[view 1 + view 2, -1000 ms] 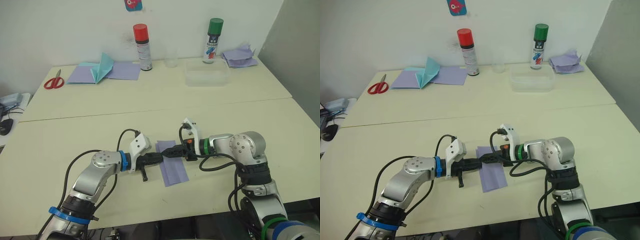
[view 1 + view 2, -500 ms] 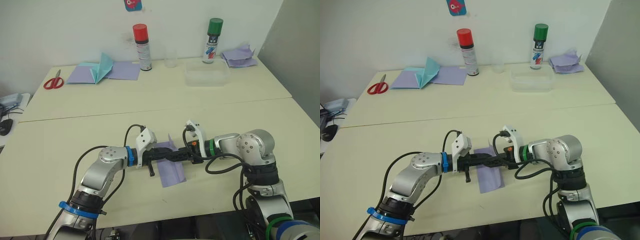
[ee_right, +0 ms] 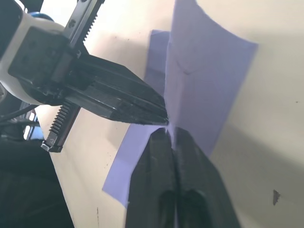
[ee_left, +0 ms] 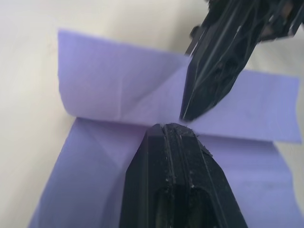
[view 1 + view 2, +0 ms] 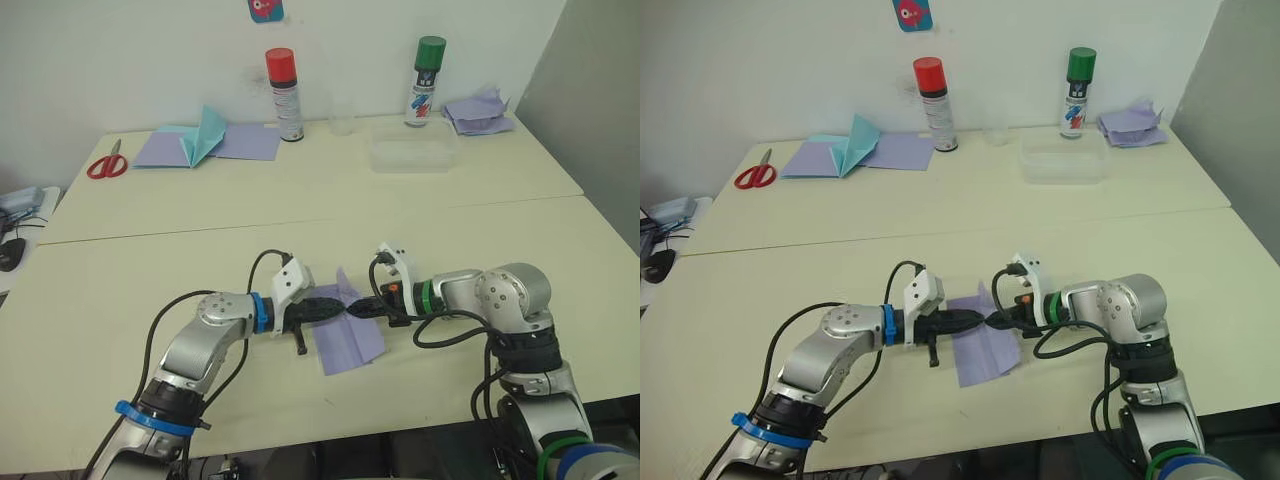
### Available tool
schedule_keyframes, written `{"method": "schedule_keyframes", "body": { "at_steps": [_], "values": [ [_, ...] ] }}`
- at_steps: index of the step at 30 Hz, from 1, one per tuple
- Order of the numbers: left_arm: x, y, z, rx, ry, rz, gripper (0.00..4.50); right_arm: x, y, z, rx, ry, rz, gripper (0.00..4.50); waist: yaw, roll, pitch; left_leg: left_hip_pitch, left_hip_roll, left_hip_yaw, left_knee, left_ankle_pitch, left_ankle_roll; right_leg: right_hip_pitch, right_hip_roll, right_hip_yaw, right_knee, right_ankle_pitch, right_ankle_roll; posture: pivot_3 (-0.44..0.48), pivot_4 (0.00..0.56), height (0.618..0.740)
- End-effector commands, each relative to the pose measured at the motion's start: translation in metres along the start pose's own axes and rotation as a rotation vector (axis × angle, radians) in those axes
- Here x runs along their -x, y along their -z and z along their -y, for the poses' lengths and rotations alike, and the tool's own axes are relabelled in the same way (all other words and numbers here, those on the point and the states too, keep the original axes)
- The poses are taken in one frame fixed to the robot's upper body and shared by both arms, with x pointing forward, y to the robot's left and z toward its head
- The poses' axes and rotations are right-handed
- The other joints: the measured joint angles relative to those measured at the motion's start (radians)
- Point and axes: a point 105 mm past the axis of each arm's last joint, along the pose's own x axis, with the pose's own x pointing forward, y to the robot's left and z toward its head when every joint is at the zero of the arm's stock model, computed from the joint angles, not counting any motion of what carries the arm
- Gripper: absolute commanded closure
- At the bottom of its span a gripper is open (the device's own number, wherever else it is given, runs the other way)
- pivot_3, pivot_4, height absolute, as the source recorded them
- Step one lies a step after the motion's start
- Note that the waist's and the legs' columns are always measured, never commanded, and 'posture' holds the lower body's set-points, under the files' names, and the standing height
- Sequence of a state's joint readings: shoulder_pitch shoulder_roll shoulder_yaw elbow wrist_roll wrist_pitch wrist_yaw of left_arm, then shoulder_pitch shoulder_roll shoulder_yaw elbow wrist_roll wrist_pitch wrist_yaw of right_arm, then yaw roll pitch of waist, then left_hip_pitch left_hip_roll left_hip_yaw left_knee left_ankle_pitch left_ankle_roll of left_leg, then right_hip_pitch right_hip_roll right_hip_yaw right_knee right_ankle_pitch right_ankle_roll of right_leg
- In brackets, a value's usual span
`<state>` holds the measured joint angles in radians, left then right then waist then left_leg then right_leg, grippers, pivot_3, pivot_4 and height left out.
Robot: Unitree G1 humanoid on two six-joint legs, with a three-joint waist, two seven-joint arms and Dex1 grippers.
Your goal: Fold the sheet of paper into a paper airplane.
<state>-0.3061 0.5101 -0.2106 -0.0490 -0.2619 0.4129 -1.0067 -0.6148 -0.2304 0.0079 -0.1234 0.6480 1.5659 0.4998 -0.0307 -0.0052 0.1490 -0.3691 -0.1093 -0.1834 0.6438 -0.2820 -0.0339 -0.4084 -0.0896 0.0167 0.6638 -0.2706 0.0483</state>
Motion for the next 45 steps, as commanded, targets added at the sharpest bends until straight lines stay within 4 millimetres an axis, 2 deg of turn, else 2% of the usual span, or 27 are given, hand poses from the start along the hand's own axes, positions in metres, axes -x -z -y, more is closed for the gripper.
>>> {"method": "schedule_keyframes", "body": {
  "at_steps": [1,18,24,33,40,45],
  "values": [
    [0.007,0.004,-0.003,-0.029,-0.031,-0.026,4.5,0.0,-0.006,-0.002,-0.064,-0.016,0.052,4.48,0.0,0.0,0.0,0.0,0.0,0.0,0.0,0.0,0.0,0.0,0.0,0.0,0.0,0.0,0.0,0.0,0.15,0.74],
    [0.013,-0.006,-0.004,-0.045,-0.071,-0.014,4.5,-0.014,-0.019,-0.005,-0.344,-0.054,0.203,4.48,-0.001,0.0,0.0,0.0,0.0,0.0,0.0,0.0,0.0,0.0,0.0,0.0,0.001,0.002,-0.003,0.0,0.15,0.74],
    [0.01,0.006,-0.006,-0.051,-0.083,-0.062,4.5,-0.014,-0.014,-0.003,-0.409,-0.022,0.217,4.48,-0.002,0.0,0.0,0.0,0.0,0.0,0.0,0.0,0.0,0.0,0.0,0.001,0.001,0.002,-0.003,0.0,0.15,0.74],
    [0.006,0.005,-0.016,-0.078,-0.12,-0.073,4.5,-0.009,-0.003,0.001,-0.457,0.017,0.214,4.48,-0.003,0.0,0.0,0.0,0.0,0.001,0.0,0.0,0.0,0.0,0.0,0.001,0.001,0.002,-0.003,0.0,0.15,0.74],
    [0.005,0.003,-0.015,-0.089,-0.113,-0.076,4.5,-0.003,0.001,0.004,-0.473,0.036,0.212,4.48,-0.004,0.0,0.0,0.0,0.0,0.001,0.0,0.0,0.001,0.0,0.0,0.001,0.001,0.002,-0.003,0.0,0.15,0.74],
    [0.007,0.011,-0.01,-0.108,-0.08,-0.133,4.5,0.001,0.006,0.004,-0.493,0.047,0.207,4.48,-0.005,0.0,0.0,0.0,0.0,0.002,0.0,0.0,0.001,0.0,0.0,0.001,0.001,0.002,-0.003,0.0,0.15,0.74]
  ]
}}
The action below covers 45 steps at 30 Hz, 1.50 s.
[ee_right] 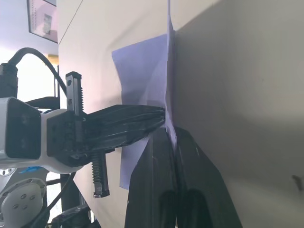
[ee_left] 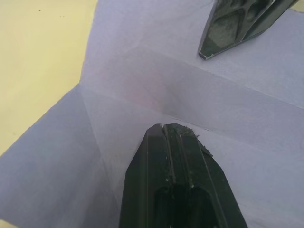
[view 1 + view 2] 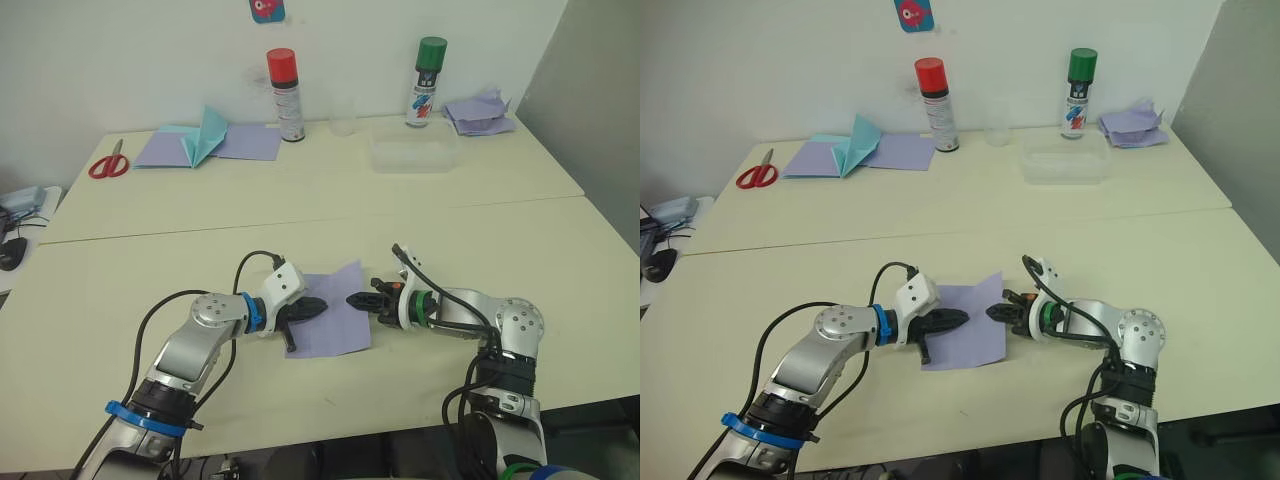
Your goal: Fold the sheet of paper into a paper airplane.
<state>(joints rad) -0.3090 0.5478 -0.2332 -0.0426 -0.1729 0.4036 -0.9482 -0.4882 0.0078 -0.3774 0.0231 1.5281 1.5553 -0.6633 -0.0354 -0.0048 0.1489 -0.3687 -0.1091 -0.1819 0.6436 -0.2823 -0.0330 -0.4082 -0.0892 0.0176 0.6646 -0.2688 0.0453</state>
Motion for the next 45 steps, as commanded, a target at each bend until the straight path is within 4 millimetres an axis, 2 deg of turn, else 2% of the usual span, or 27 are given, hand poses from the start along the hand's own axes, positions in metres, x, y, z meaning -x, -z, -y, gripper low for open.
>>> {"method": "schedule_keyframes", "body": {
  "at_steps": [1,7,11,19,26,45],
  "values": [
    [0.002,0.001,0.001,-0.051,0.004,-0.034,4.5,0.003,0.001,-0.009,-0.006,-0.041,0.002,4.48,0.0,0.0,0.0,0.0,0.0,0.0,0.0,0.0,0.0,0.0,0.0,0.0,0.0,0.0,0.0,0.0,0.15,0.74],
    [0.003,0.022,0.002,-0.044,0.003,-0.129,4.5,0.007,0.004,-0.008,-0.019,-0.016,-0.02,4.48,0.0,0.0,0.0,0.002,0.0,0.001,0.0,-0.002,0.004,0.002,0.001,0.0,-0.001,0.0,0.0,0.0,0.15,0.74],
    [0.004,0.028,-0.001,-0.034,-0.015,-0.154,4.5,0.009,0.004,-0.006,0.005,0.003,-0.03,4.48,0.001,0.0,0.0,0.002,0.0,0.001,0.0,-0.003,0.005,0.003,0.001,0.0,-0.001,0.0,0.0,0.0,0.15,0.74],
    [0.004,0.019,-0.002,-0.016,-0.007,-0.112,4.5,0.01,-0.005,0.006,0.139,0.053,-0.024,4.48,0.003,0.0,0.0,0.002,0.0,0.002,0.001,-0.003,0.006,0.004,0.002,0.0,-0.001,0.0,0.001,0.0,0.15,0.74],
    [0.0,0.014,-0.003,-0.022,0.002,-0.099,4.5,0.005,-0.019,0.005,0.195,0.043,0.004,4.48,0.004,0.0,0.0,0.002,0.0,0.002,0.001,-0.003,0.006,0.004,0.002,-0.001,-0.001,0.0,0.001,0.0,0.15,0.74],
    [-0.005,0.023,-0.004,-0.034,0.013,-0.129,4.5,0.01,-0.016,0.015,0.211,0.07,-0.02,4.48,0.009,-0.001,-0.001,0.002,-0.001,0.002,0.001,-0.003,0.006,0.004,0.001,-0.001,-0.001,0.0,0.0,0.0,0.15,0.74]
  ]
}}
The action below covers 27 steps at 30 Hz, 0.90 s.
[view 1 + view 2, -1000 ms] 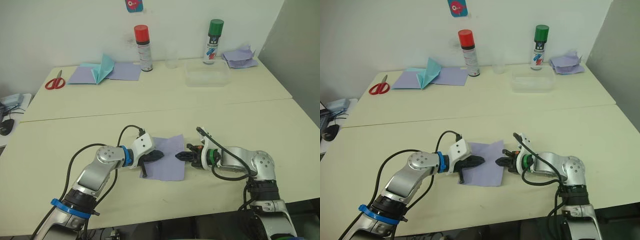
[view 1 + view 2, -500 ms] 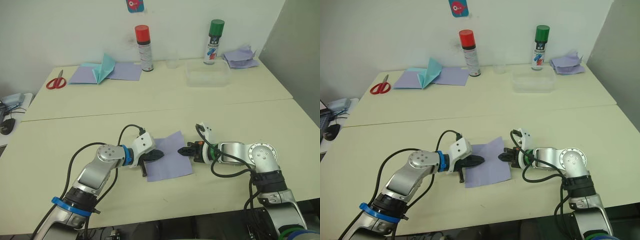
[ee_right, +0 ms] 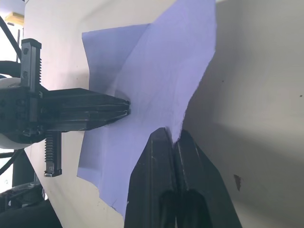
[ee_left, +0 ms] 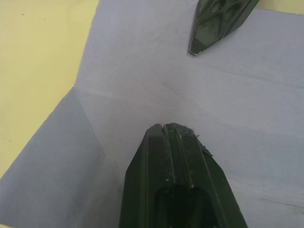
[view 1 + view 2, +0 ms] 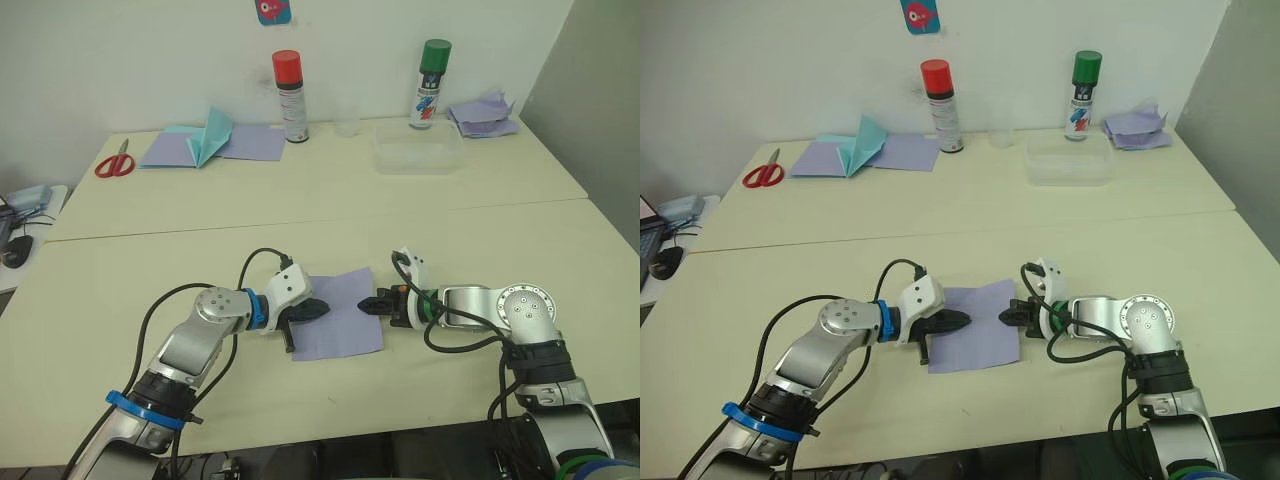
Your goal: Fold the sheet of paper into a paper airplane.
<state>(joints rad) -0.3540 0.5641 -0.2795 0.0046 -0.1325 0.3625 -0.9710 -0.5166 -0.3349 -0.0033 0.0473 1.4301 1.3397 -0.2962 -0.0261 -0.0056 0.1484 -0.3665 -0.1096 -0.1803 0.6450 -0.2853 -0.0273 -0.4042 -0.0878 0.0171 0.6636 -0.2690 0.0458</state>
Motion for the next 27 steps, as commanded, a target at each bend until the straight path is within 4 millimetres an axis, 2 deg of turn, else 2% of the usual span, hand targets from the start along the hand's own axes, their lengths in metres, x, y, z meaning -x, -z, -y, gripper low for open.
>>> {"method": "schedule_keyframes", "body": {
  "at_steps": [1,2,5,9,11,14,15,17,19,22,25,26,27],
  "values": [
    [-0.002,0.021,0.0,0.032,-0.012,-0.084,4.5,0.006,-0.006,0.002,0.008,0.013,0.034,4.48,0.0,0.0,0.0,0.0,0.0,0.0,0.0,0.0,0.0,0.0,0.0,0.0,0.0,0.0,0.0,0.0,0.15,0.74],
    [-0.002,0.021,0.0,0.032,-0.011,-0.084,4.5,0.007,-0.007,0.001,0.013,0.012,0.034,4.48,0.0,0.0,0.0,0.0,0.0,0.0,0.0,0.0,0.0,0.0,0.0,0.0,0.0,0.0,0.0,0.0,0.15,0.74],
    [-0.002,0.022,-0.001,0.032,-0.012,-0.086,4.5,0.008,-0.008,0.001,0.02,0.014,0.037,3.96,0.0,0.0,0.0,0.0,0.0,0.0,0.0,0.0,0.0,0.0,0.0,0.0,0.0,0.0,0.0,0.0,0.15,0.74],
    [-0.003,0.023,-0.001,0.025,-0.012,-0.09,4.5,0.012,-0.009,0.004,0.023,0.024,0.042,2.53,0.0,0.0,0.0,0.0,0.0,0.0,0.0,0.0,0.0,0.0,0.0,0.0,0.001,0.0,0.0,0.0,0.15,0.74],
    [-0.003,0.022,-0.001,0.022,-0.011,-0.089,4.5,0.023,-0.016,0.008,0.042,0.044,0.065,1.82,0.002,0.0,-0.001,0.001,0.0,0.0,0.0,0.0,0.0,0.001,0.0,0.0,0.001,0.0,0.0,0.0,0.15,0.74],
    [-0.003,0.022,-0.002,0.019,-0.011,-0.089,4.5,0.044,-0.038,0.003,0.206,0.073,0.149,1.82,0.004,0.0,-0.001,0.001,-0.001,0.0,0.001,0.0,0.0,0.001,0.0,0.0,0.0,0.0,0.0,0.0,0.15,0.74],
    [-0.003,0.023,-0.003,0.017,-0.011,-0.09,4.5,0.05,-0.049,-0.003,0.324,0.084,0.204,1.82,0.004,0.0,-0.001,0.001,-0.001,0.0,0.001,0.0,0.001,0.001,0.0,0.0,0.0,0.0,0.0,0.0,0.15,0.74],
    [-0.002,0.023,-0.003,0.016,-0.012,-0.091,4.5,0.059,-0.068,-0.023,0.575,0.041,0.338,1.82,0.0,0.0,-0.001,0.001,-0.001,0.001,0.0,0.0,0.001,0.001,0.0,-0.001,0.0,-0.001,0.002,0.0,0.15,0.74],
    [-0.002,0.023,-0.004,0.015,-0.012,-0.092,4.5,0.06,-0.073,-0.045,0.735,-0.069,0.422,2.19,-0.004,0.0,-0.001,0.001,0.001,0.001,0.0,0.0,0.001,0.001,0.001,-0.002,0.0,-0.004,0.007,0.0,0.15,0.74],
    [-0.001,0.025,-0.003,0.007,-0.009,-0.102,4.5,0.045,-0.056,-0.056,0.93,-0.157,0.404,3.13,-0.004,0.0,-0.001,0.002,0.002,0.001,0.0,0.0,0.0,0.002,0.001,-0.002,0.0,-0.003,0.007,0.0,0.15,0.74],
    [0.0,0.026,-0.004,0.002,-0.006,-0.108,4.5,0.015,-0.038,-0.052,0.968,-0.177,0.37,4.25,-0.003,-0.003,-0.002,0.002,0.001,0.0,0.0,0.001,-0.002,0.002,0.001,-0.002,0.0,-0.001,0.002,0.0,0.15,0.74],
    [0.0,0.026,-0.004,0.001,-0.005,-0.109,4.5,0.008,-0.034,-0.051,0.974,-0.18,0.361,4.47,-0.003,-0.003,-0.002,0.002,0.001,0.0,0.001,0.002,-0.003,0.001,0.0,-0.001,0.0,-0.001,0.002,0.0,0.15,0.74],
    [0.0,0.026,-0.004,-0.001,-0.003,-0.111,4.5,0.0,-0.028,-0.048,0.983,-0.174,0.331,4.47,-0.003,-0.003,-0.002,0.002,0.0,0.0,0.0,0.002,-0.003,0.001,0.0,-0.001,0.0,-0.001,0.002,0.0,0.15,0.74]
  ]
}}
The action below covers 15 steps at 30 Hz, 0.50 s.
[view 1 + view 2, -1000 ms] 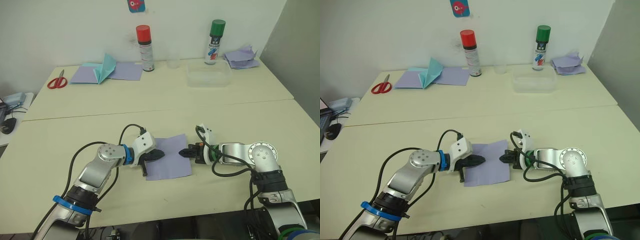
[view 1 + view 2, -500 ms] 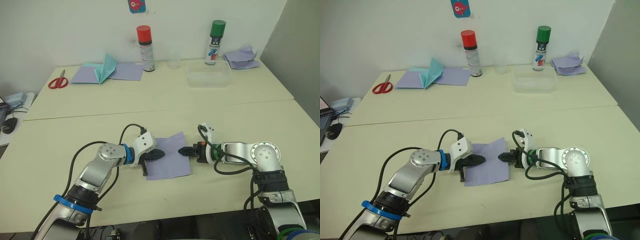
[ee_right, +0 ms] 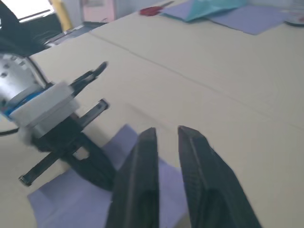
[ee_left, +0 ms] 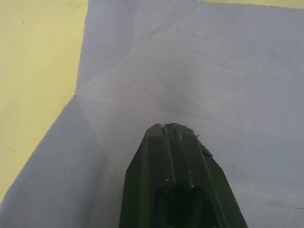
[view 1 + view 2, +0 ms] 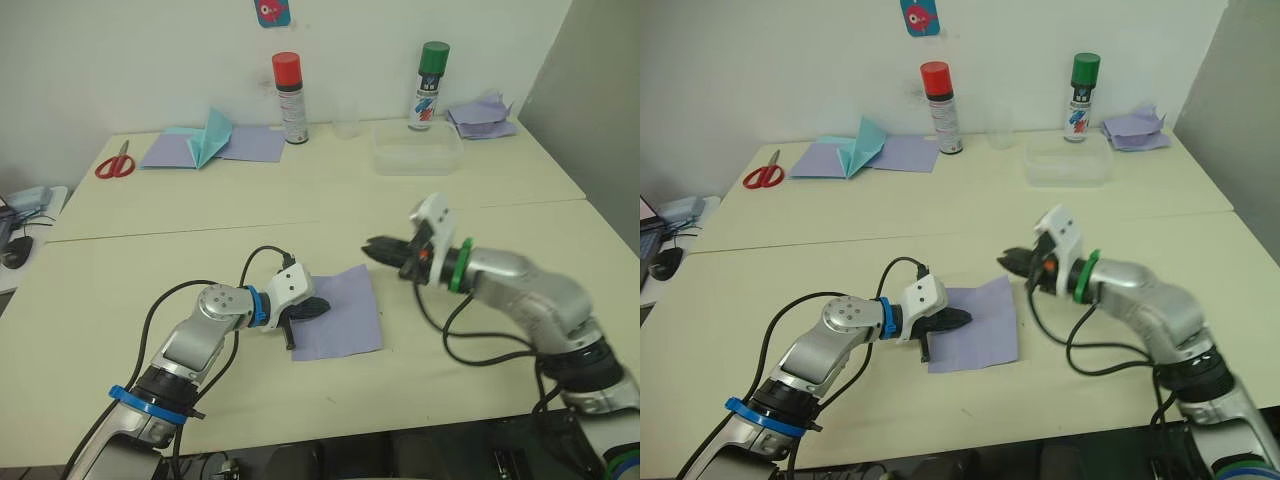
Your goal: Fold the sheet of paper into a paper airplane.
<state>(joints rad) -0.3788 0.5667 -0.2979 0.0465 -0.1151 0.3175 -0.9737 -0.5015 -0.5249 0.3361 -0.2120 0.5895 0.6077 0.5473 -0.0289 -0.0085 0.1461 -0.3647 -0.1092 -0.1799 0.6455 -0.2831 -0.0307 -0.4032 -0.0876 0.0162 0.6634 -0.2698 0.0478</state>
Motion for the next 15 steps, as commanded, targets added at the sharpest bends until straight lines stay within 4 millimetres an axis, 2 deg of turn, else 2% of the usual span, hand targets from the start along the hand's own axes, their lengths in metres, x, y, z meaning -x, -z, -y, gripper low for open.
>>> {"method": "schedule_keyframes", "body": {
  "at_steps": [1,5,8,12,15],
  "values": [
    [0.002,0.026,0.001,0.034,-0.002,-0.104,4.5,-0.016,0.019,-0.006,0.085,-0.014,-0.062,4.47,0.001,0.0,0.0,0.0,0.0,0.0,0.0,0.0,0.0,0.0,0.0,0.0,0.0,0.0,0.0,0.0,0.15,0.74],
    [0.003,0.028,0.001,0.031,0.004,-0.109,4.5,-0.023,0.047,0.0,0.063,0.035,-0.182,4.47,0.002,0.0,0.0,0.0,0.0,0.0,0.0,0.0,0.0,-0.001,0.0,0.0,0.0,0.0,0.0,0.0,0.15,0.74],
    [0.002,0.028,0.002,0.025,0.02,-0.11,4.5,-0.021,0.06,0.0,0.009,0.046,-0.22,4.47,0.001,0.0,0.0,0.0,0.0,-0.001,0.0,0.0,0.0,-0.001,0.0,0.0,0.0,0.0,0.0,0.0,0.15,0.74],
    [0.002,0.027,0.002,0.022,0.024,-0.111,4.5,0.002,0.085,0.01,0.027,0.071,-0.325,4.47,0.003,0.0,0.0,0.0,0.0,-0.001,0.0,0.0,0.0,0.0,0.0,0.0,0.0,0.0,0.0,0.0,0.15,0.74],
    [0.002,0.028,0.002,0.019,0.026,-0.112,4.5,0.018,0.092,0.015,0.027,0.075,-0.36,4.47,0.003,-0.001,-0.001,0.0,-0.001,-0.001,0.0,0.0,0.0,0.0,0.0,0.0,0.0,0.0,0.0,0.0,0.15,0.74]
  ]
}}
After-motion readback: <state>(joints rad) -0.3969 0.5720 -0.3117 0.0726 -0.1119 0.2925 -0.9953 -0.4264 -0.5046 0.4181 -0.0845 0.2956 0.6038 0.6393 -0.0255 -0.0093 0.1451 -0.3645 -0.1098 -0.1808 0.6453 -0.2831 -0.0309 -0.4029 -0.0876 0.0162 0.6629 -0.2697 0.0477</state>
